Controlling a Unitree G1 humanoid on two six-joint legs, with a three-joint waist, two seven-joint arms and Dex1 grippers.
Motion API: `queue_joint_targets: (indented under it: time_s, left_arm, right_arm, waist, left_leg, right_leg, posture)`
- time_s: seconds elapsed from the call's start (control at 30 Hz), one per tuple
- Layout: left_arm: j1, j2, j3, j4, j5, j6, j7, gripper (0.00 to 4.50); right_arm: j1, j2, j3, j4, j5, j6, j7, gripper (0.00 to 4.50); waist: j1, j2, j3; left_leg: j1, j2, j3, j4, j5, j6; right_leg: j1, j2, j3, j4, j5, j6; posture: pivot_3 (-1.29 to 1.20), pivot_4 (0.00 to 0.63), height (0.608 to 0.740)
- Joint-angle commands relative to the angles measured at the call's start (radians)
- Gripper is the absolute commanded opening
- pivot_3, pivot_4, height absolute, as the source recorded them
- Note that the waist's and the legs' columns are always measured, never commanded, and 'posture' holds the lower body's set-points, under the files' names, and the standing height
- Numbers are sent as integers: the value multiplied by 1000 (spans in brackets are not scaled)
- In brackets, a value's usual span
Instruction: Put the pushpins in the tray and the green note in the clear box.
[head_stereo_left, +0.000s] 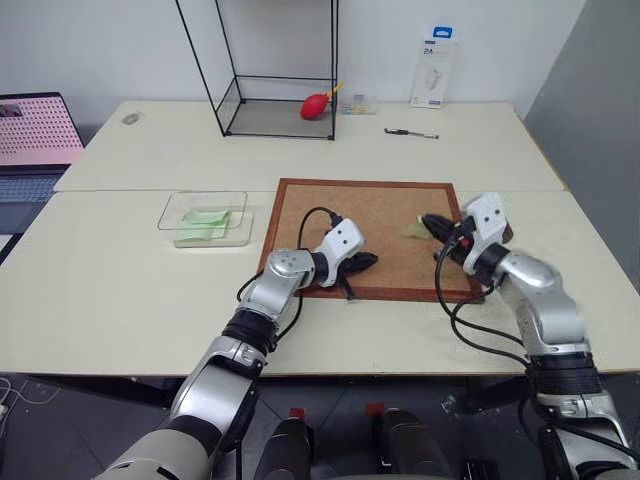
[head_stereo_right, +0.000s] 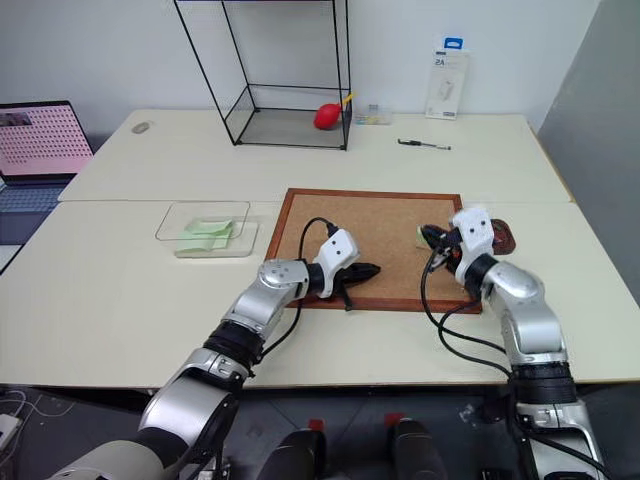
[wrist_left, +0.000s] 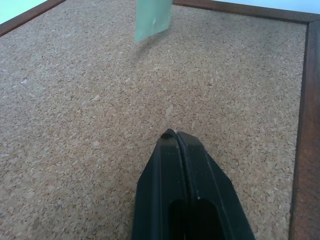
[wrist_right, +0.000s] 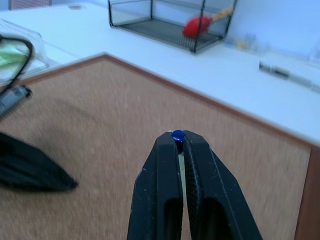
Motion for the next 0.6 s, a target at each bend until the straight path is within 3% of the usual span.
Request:
queue_joint_targets:
  time_s: [0.03, 0.2, 0.4, 0.6]
  left_arm:
    - [18, -15, -4, 21, -1, 44, 3, 0]
    - [17, -28, 72, -76, -89, 109, -4, 0]
    - [38, 8, 109, -211, -146, 112, -39, 1068]
    - [28, 45, 124, -232, -159, 71, -66, 2476]
  right_arm:
    - [-11, -18, 14, -52, 0, 1, 17, 11]
    - [-12, -16, 35, -64, -2, 2, 17, 11]
    - [-11, -14, 53, -81, 1, 10, 22, 0]
    - [-19, -17, 67, -89, 3, 17, 33, 0]
  waist:
    - [0, 0, 0]
    - [0, 0, 0]
    - [-1, 0, 1]
    - [-2, 0, 1]
  left_leg:
    - [0, 0, 0, 0, 0, 0]
    - [0, 0, 0, 0, 0, 0]
    - [-1, 1, 0, 0, 0, 0]
    - [-1, 1, 0, 0, 0, 0]
  right_leg:
    - [0, 0, 0, 0, 0, 0]
    - [0, 0, 0, 0, 0, 0]
    - [-2, 0, 0, 1, 0, 0]
    - [-2, 1, 1, 1, 0, 0]
  posture:
    - [0, 150, 740]
    - [0, 150, 740]
    - [0, 150, 740]
    - [0, 150, 740]
